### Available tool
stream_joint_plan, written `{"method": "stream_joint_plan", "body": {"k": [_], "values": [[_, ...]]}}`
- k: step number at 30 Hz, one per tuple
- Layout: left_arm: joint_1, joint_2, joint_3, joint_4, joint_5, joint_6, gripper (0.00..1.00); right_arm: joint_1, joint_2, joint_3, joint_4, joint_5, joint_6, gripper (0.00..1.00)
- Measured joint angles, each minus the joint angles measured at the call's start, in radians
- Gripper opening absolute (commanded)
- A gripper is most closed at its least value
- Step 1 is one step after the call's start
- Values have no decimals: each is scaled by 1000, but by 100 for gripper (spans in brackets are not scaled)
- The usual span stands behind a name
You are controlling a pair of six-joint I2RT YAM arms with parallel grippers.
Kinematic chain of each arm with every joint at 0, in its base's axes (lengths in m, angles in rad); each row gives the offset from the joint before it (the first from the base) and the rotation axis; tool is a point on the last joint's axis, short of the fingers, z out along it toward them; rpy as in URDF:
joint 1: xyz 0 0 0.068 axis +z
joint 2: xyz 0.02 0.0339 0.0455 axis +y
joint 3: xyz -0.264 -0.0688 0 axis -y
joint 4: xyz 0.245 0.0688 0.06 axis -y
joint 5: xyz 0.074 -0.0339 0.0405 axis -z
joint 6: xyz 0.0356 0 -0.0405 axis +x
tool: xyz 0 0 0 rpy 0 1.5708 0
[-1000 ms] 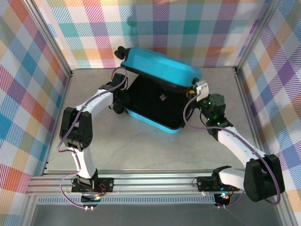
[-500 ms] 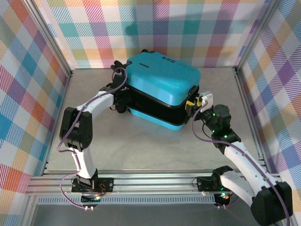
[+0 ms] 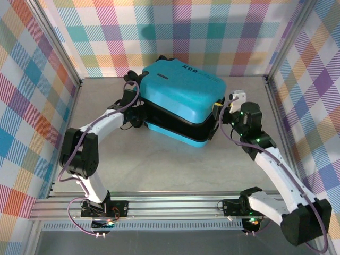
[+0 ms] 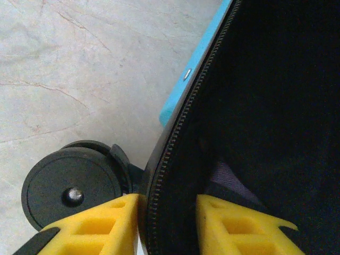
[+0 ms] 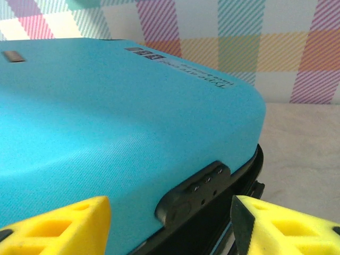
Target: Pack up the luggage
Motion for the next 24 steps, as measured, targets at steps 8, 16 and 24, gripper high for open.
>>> {"method": "stream_joint_plan", "body": {"k": [8,16,24], "values": [[-48,-49,-29,-42,3,-5,33,-89,178,184,-89,-8,42,64],[-135,-113,-68,-86,35,-17,33,-151,396,435,-202,-32,61,71],[-149,-140,-79,-121,130,17,36,-217,514,513,-243,-88,104,74]]}}
